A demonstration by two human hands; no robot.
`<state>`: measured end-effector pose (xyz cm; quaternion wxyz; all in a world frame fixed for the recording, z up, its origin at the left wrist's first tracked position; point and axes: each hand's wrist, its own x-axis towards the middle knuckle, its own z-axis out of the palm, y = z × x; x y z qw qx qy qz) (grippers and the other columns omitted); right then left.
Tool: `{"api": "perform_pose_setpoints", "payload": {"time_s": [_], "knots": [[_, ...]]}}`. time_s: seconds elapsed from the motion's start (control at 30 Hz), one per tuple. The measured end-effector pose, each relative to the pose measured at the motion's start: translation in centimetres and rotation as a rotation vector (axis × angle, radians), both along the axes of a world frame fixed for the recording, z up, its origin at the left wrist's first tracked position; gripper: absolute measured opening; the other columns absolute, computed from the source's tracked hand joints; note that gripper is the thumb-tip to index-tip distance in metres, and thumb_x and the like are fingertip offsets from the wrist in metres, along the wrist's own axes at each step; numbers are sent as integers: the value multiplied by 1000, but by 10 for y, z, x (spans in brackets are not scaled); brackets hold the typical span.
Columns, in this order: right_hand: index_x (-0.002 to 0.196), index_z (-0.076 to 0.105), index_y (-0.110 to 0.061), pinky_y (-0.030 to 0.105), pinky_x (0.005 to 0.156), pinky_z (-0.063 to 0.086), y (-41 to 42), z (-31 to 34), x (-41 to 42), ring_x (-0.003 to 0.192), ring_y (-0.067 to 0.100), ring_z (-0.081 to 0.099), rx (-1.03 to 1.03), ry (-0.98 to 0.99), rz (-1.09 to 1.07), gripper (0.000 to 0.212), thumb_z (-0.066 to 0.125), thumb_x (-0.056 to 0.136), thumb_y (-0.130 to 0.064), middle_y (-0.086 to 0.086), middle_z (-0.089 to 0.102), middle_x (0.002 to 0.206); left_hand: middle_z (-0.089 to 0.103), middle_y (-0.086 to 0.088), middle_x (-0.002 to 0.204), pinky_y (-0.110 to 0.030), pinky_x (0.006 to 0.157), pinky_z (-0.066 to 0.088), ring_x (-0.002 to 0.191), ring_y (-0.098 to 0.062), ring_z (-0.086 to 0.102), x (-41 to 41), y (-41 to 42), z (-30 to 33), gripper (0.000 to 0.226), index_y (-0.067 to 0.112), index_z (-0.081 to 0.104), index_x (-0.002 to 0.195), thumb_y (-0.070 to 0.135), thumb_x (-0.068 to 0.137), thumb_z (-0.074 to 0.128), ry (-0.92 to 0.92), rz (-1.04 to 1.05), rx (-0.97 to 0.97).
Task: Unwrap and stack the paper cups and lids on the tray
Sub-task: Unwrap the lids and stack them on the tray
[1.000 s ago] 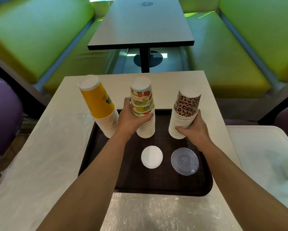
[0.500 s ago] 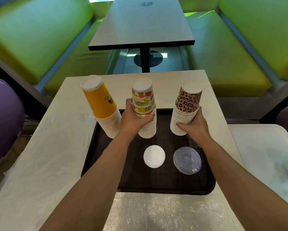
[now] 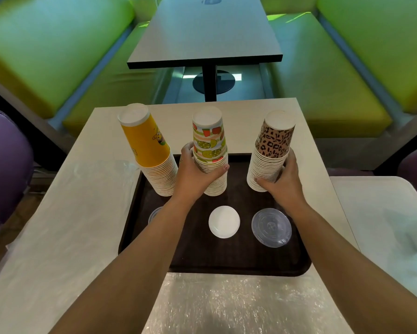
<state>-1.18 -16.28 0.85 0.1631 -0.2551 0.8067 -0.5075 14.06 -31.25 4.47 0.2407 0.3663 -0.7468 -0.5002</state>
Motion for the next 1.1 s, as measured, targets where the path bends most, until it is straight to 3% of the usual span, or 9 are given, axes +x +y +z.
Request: {"api": "perform_pose_setpoints", "payload": {"time_s": [0.13,0.33,0.53,0.7,0.87,1.1], "knots": [[150,14,-19,37,106,35,22,-8,26,137,22,34,118,-7,-47,102,81,73,-21,6,21,152,35,2,149,-41,110,36,137,-17,34,22,8,-11,97,20,23,146,42,70,79,-149,-2,-108],[149,16,-21,44,111,33,46,-25,60,140,26,27,435,78,173,104,81,70,-36,4,16,155,31,-3,150,-40,111,34,137,-19,32,51,29,-34,92,20,25,145,46,73,76,-300,-113,-261],[149,2,-36,50,115,8,54,-29,73,146,25,-4,792,339,338,101,68,75,-57,-3,1,159,28,-2,152,-48,112,29,140,-21,26,81,30,-56,90,24,26,146,49,74,74,-568,-83,-401],[147,12,-42,53,112,19,53,-26,77,146,29,-2,769,227,313,86,67,82,-47,1,1,159,25,-3,152,-50,113,26,141,-27,20,108,18,-61,84,30,26,145,39,76,74,-697,-4,-354],[146,24,-36,47,106,37,52,-27,79,138,25,20,720,269,259,83,72,79,-40,0,23,151,21,-3,155,-51,113,26,143,-29,14,125,8,-66,79,35,30,143,35,78,74,-706,19,-255],[141,32,-35,43,102,41,48,-24,87,129,25,31,655,231,134,81,77,73,-39,0,34,144,44,-7,140,-40,100,45,127,-26,41,132,2,-69,71,21,46,136,24,74,79,-547,49,-254]]}}
